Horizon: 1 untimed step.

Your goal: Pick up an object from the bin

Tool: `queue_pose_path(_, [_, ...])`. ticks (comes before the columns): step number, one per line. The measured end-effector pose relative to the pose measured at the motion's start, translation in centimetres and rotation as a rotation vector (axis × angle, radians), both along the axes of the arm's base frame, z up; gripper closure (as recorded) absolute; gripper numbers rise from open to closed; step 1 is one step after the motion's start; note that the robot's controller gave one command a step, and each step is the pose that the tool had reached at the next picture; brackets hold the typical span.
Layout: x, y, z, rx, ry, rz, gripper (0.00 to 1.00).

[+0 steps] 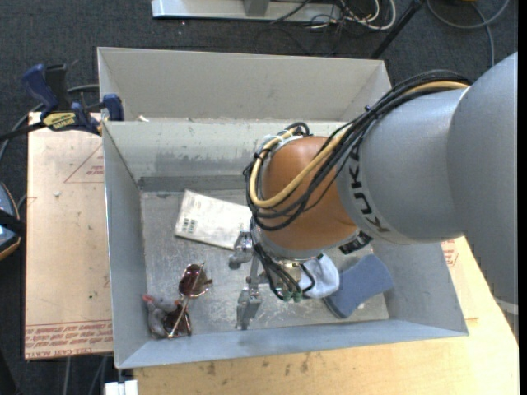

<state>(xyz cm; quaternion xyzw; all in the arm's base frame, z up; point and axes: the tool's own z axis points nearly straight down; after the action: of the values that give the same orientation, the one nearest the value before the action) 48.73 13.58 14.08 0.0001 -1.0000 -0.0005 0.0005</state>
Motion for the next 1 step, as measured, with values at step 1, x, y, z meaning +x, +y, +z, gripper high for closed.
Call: queue_pose_path(1, [0.60,4.36,-3.50,0.000,-0.008,0.040,0.00])
